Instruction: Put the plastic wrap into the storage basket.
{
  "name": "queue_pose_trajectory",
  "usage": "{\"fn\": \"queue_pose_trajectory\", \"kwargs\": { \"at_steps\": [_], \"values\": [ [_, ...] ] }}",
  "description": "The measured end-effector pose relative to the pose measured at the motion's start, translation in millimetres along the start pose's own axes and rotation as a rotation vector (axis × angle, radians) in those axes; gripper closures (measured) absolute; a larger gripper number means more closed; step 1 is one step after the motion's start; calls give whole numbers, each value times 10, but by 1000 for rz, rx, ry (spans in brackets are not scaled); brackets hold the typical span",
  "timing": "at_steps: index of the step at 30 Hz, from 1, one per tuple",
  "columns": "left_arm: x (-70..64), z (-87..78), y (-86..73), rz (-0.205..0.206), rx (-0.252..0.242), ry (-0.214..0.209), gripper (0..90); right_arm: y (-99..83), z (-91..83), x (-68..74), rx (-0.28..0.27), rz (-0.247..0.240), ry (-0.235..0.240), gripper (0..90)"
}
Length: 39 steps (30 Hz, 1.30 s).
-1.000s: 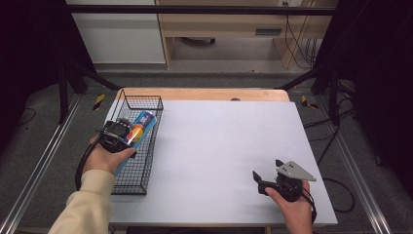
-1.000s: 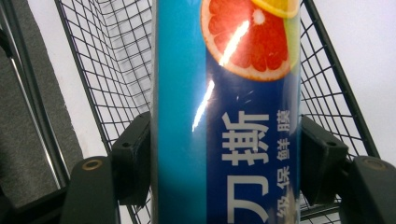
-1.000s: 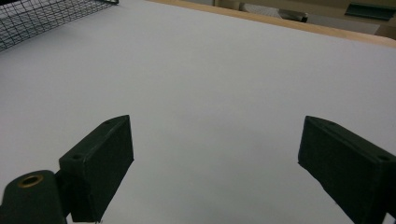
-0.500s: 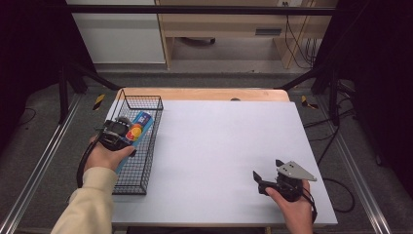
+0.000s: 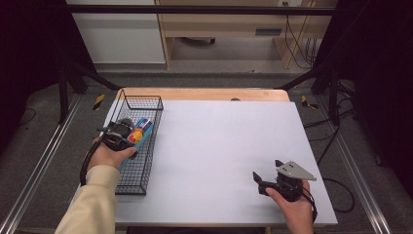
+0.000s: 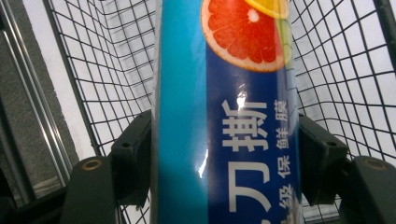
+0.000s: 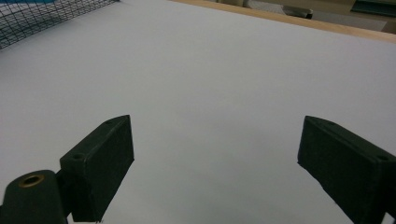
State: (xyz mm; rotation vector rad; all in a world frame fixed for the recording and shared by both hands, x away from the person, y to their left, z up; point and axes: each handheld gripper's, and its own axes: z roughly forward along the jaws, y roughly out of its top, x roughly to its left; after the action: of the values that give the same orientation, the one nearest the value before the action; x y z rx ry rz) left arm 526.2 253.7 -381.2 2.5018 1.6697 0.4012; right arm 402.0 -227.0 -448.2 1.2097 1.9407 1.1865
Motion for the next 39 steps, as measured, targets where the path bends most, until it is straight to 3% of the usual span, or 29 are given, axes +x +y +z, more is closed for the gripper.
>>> {"fn": "queue_pose_trajectory", "kwargs": {
  "at_steps": [39],
  "values": [
    [-72, 108, 93, 45, 94, 29, 319, -3, 10, 4, 11, -1, 8, 109]
  ]
}}
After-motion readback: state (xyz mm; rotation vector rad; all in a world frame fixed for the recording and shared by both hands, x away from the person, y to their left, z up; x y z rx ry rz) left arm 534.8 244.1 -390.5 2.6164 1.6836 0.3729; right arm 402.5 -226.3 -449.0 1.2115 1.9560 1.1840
